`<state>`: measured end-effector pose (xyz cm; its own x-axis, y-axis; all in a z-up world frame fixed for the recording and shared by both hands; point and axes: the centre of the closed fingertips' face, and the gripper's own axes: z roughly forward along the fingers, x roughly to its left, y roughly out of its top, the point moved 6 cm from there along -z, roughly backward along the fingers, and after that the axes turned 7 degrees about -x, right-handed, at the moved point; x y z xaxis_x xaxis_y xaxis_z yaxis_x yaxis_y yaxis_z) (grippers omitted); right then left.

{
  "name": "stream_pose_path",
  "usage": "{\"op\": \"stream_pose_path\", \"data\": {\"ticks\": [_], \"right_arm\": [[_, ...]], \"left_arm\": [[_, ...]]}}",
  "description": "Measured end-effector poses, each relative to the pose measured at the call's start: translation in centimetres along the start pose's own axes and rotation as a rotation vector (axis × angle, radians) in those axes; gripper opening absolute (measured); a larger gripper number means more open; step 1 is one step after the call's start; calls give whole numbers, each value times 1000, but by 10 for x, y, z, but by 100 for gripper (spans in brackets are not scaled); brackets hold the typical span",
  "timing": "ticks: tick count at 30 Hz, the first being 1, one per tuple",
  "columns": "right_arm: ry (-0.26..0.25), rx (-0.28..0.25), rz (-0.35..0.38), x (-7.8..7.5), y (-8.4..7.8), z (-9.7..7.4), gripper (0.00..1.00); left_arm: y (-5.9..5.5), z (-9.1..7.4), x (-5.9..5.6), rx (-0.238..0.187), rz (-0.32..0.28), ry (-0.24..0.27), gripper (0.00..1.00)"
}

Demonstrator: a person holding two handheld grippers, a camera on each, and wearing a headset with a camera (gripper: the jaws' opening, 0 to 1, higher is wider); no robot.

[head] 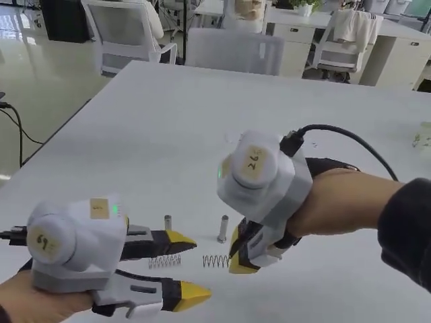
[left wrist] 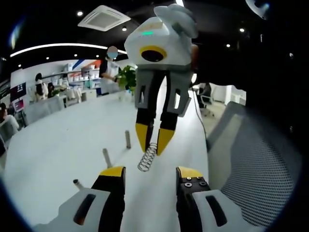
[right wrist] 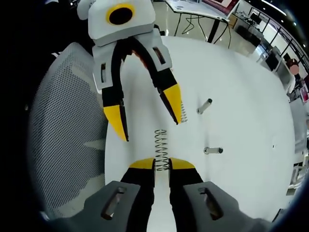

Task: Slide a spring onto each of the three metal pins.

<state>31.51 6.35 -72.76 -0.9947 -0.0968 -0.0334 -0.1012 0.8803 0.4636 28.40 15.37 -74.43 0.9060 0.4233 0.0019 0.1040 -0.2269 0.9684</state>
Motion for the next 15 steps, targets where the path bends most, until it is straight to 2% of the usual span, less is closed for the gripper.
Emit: {"op": "stream_pose_path", "data": {"ticks": [6,15], "right_arm": [[15,2,-29,5,2,0,8],[39,21,-52,9,0,0,8]], "left_arm": [[1,2,-3,-3,5,-15,32],[0,6,-8,3,23,-48,19]]}}
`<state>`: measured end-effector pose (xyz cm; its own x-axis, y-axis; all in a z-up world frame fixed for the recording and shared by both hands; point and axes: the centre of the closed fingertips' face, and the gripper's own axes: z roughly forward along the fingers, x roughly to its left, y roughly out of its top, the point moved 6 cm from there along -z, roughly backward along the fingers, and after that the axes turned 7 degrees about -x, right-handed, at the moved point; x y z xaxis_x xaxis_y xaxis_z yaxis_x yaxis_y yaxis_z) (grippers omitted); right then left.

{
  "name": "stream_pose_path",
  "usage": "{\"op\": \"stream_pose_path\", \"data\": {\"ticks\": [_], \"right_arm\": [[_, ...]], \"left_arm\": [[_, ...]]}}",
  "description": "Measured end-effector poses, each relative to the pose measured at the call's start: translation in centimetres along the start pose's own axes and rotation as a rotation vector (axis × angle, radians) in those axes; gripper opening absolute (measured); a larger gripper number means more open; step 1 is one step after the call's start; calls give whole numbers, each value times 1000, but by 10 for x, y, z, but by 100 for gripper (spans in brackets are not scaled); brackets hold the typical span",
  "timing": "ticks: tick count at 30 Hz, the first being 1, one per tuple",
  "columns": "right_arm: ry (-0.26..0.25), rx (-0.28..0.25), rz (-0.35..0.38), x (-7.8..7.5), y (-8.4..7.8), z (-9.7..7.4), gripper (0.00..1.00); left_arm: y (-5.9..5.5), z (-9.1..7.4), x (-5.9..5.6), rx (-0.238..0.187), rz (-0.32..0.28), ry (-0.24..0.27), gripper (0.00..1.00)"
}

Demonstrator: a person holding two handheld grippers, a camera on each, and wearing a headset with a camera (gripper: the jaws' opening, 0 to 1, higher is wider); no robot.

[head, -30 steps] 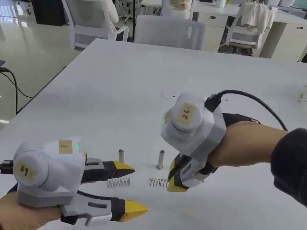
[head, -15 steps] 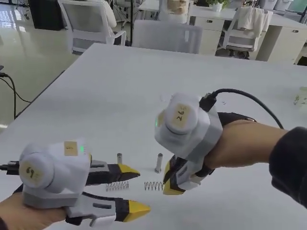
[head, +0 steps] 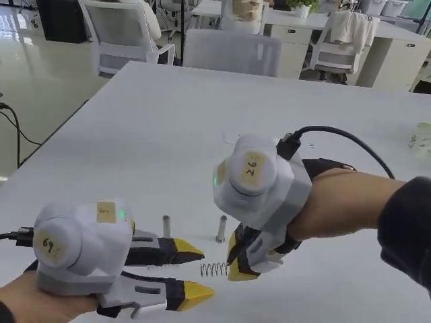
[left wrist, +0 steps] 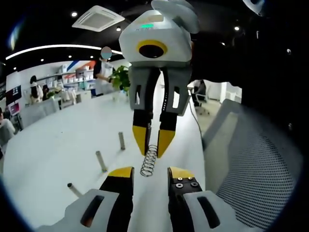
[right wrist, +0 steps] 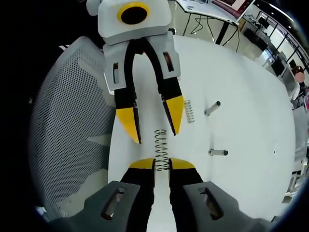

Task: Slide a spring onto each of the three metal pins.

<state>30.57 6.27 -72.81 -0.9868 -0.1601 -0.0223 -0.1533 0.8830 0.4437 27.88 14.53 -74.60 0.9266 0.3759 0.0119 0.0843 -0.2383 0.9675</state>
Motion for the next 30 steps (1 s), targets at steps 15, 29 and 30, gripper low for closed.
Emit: {"op": "stream_pose_path", "data": {"ticks": [15,29,30], "right_arm": [[29,11,-21,5,2,1,8],[23,-8,-13,6,7,-7,8],[22,-11,-15,6,8,-7,8]], "left_arm": [[-2,3,-1,8,22,-20,5],[-2,3,0,14,31,-19,3],[-2,3,0,14,31,-18,3]]}}
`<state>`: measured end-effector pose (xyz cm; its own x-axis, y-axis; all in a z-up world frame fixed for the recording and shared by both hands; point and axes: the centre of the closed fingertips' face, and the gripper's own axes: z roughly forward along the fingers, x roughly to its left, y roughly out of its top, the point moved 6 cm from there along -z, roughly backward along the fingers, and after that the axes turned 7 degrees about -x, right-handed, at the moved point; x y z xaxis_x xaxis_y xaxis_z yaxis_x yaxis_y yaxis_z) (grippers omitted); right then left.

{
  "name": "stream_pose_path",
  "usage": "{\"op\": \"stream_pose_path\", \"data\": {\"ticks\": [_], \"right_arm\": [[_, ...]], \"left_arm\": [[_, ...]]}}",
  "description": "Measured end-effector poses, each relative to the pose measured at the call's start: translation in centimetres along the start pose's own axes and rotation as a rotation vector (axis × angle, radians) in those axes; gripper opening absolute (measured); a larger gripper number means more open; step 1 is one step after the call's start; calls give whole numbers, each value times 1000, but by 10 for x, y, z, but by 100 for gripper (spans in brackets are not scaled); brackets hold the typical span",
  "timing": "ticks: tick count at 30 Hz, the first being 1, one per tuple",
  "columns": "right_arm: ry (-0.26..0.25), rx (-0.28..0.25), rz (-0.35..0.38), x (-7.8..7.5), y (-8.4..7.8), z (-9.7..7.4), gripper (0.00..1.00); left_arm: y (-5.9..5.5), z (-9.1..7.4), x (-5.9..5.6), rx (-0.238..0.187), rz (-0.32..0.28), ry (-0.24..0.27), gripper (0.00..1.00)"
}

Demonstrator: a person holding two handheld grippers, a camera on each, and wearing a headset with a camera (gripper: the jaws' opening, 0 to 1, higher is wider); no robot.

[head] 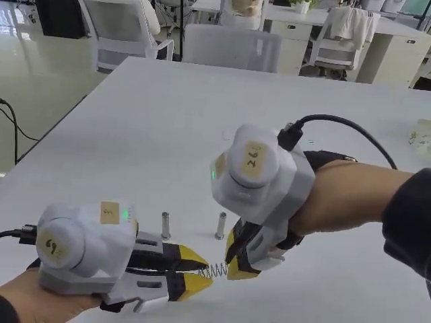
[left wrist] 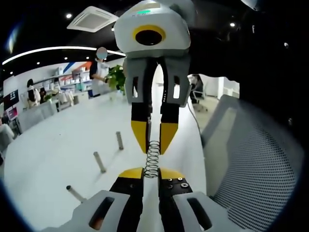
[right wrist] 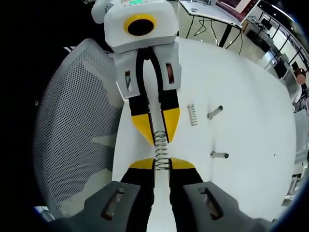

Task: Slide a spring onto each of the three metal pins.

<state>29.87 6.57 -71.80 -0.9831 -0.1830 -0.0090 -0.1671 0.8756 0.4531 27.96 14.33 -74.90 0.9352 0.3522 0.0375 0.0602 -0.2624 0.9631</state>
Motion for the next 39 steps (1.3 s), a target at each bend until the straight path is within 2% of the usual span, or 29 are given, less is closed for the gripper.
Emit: {"op": "stream_pose_path", "data": {"ticks": [7,16,26,39], "right_arm": [[-12,-11,-23,2,8,-5,8],[-21,-85,-44,5,29,-15,7],[-34,-99,-64,5,35,-16,7],[-25,-103,-48,4,29,-13,12]], "left_arm": [[-1,0,0,4,-1,2,3],[0,1,0,6,2,2,2],[2,1,0,-9,9,6,2],[2,0,1,-12,11,13,2]]}}
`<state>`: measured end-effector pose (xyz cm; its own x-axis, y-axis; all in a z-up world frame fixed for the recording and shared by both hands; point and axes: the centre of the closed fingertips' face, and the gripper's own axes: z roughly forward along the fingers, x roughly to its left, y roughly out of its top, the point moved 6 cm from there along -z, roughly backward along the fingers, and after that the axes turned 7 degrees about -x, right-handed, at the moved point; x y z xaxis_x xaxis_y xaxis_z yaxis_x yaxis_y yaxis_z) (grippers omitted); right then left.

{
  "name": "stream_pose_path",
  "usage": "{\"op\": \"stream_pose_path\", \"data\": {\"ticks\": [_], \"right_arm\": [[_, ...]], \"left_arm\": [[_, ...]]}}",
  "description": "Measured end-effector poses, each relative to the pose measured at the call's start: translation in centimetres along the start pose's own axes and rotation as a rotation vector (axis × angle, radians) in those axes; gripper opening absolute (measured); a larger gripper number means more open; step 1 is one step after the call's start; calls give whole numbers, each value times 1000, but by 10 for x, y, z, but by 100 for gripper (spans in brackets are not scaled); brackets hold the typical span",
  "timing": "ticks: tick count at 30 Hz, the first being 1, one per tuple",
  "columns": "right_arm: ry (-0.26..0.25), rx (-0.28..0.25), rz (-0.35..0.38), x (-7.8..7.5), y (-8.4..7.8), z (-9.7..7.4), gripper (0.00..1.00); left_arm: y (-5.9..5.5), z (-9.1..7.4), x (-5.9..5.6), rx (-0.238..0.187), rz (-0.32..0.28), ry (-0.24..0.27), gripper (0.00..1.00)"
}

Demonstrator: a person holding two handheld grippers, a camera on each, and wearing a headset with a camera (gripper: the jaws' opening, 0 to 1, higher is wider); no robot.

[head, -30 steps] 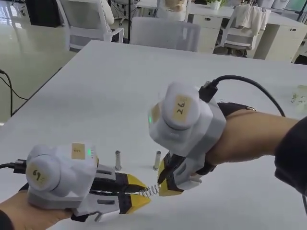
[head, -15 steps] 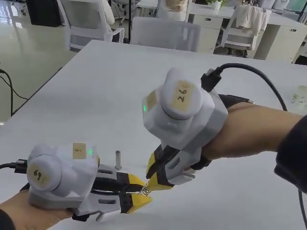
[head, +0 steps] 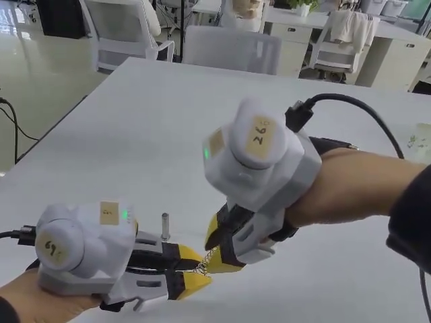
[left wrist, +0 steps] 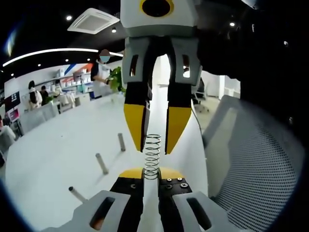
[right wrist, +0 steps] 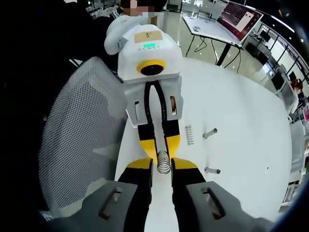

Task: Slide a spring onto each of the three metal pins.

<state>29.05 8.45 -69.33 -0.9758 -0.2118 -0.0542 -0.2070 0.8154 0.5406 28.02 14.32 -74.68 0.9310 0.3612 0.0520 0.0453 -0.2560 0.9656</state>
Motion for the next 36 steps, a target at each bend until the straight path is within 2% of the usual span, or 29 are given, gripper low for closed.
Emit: {"op": "stream_pose_path", "data": {"ticks": [7,17,19,28,32,36], "right_arm": [[-2,-10,25,-2,-6,3,11],[-3,-31,46,-4,-5,6,9],[-4,-30,49,-5,-5,6,9],[-2,-16,53,-6,-5,8,8],[-2,-6,49,-7,-5,8,8],[-4,4,48,-9,-6,8,8]], "left_arm": [[3,0,0,-15,0,3,2],[7,-1,1,-34,-7,9,2],[10,-1,3,-59,-24,16,2],[8,0,4,-54,-15,18,2],[8,0,5,-53,-31,21,3],[5,-1,5,-38,-38,27,7]]}}
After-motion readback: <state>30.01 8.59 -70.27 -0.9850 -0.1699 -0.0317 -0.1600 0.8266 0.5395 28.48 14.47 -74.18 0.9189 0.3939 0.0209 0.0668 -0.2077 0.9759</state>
